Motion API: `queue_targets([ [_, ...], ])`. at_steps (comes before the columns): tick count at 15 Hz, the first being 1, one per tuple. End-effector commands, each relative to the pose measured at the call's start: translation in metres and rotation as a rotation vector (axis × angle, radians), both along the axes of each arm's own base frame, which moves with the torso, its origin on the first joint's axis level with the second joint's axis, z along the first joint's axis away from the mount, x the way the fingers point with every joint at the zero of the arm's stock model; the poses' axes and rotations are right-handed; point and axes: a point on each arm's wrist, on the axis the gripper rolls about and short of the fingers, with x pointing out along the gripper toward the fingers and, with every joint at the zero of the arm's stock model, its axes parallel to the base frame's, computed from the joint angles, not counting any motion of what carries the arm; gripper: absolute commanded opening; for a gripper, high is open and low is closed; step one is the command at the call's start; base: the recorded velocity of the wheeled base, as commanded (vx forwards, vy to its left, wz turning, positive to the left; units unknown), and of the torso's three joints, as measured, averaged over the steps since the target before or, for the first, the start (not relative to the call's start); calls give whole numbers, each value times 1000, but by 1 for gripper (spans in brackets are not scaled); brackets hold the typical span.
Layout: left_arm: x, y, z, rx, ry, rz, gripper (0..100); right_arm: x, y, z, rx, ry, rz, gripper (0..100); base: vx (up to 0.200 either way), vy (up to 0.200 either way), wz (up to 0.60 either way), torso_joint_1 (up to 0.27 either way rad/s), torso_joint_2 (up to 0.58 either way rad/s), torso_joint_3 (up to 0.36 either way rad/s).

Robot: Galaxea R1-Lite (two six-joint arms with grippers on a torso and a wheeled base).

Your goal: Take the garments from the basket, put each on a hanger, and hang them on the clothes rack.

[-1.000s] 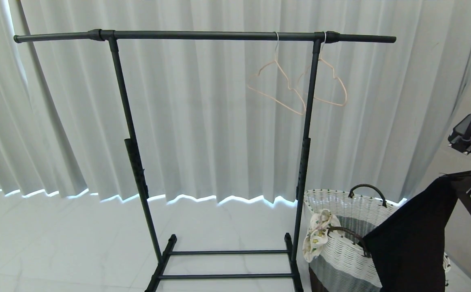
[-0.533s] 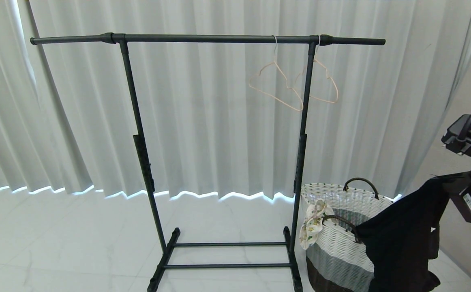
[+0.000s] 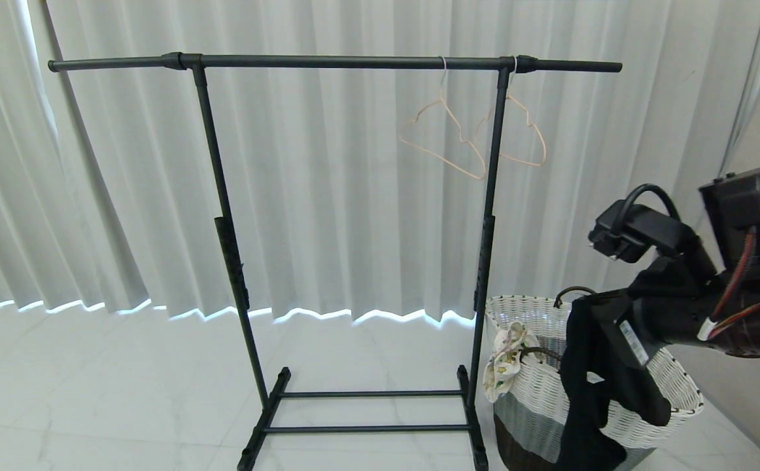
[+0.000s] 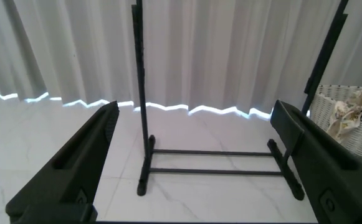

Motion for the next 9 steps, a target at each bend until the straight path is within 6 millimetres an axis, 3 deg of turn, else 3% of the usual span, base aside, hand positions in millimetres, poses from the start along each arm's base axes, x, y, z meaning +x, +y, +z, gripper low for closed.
queue_targets([
  [1, 0, 0, 0, -25, 0, 6, 100, 9, 26, -15, -30, 47, 51, 0, 0, 0, 0, 0, 0, 0],
  [4, -2, 0, 8, -12, -40, -7, 100, 10, 35, -17, -31, 57, 70, 0, 0, 0, 0, 0, 0, 0],
  [5, -6, -1, 28, -18, -101, -46, 100, 9, 37, -16, -28, 52, 76, 0, 0, 0, 0, 0, 0, 0],
  [6, -8, -2, 67, -36, -123, -182, 100, 10, 38, -15, -27, 51, 79, 0, 0, 0, 0, 0, 0, 0],
  [7, -7, -2, 87, -35, -136, -233, 100, 10, 39, -16, -28, 54, 83, 0, 0, 0, 0, 0, 0, 0],
  [9, 17, -8, 126, -7, -54, -441, 100, 9, 40, -15, -16, 52, 81, 0, 0, 0, 0, 0, 0, 0],
])
